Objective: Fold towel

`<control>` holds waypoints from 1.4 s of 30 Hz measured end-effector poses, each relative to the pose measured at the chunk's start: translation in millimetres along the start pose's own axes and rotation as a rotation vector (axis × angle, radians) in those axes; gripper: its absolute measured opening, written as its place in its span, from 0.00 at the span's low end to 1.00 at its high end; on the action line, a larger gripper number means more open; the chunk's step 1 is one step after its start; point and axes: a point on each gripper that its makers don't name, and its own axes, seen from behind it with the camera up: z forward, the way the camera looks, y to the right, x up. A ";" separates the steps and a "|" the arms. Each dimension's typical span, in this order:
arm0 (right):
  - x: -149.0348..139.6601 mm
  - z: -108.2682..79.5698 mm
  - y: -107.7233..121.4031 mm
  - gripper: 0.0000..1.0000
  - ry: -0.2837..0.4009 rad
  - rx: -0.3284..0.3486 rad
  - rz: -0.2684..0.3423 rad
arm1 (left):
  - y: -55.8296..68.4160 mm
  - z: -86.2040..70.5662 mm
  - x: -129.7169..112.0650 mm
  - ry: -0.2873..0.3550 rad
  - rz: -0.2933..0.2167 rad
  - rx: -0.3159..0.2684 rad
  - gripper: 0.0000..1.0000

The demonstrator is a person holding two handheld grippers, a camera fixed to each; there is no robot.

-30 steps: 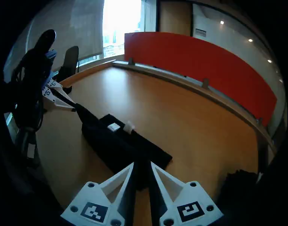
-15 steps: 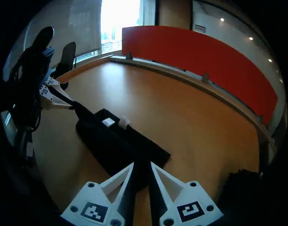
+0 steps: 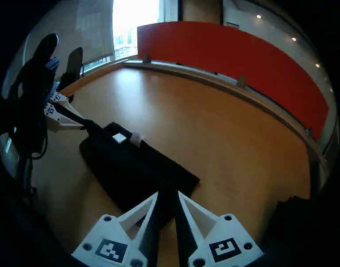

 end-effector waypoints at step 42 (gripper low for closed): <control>-10.7 37.6 31.9 0.70 -0.049 -0.128 0.057 | -36.7 39.6 3.7 -0.002 0.040 0.100 0.46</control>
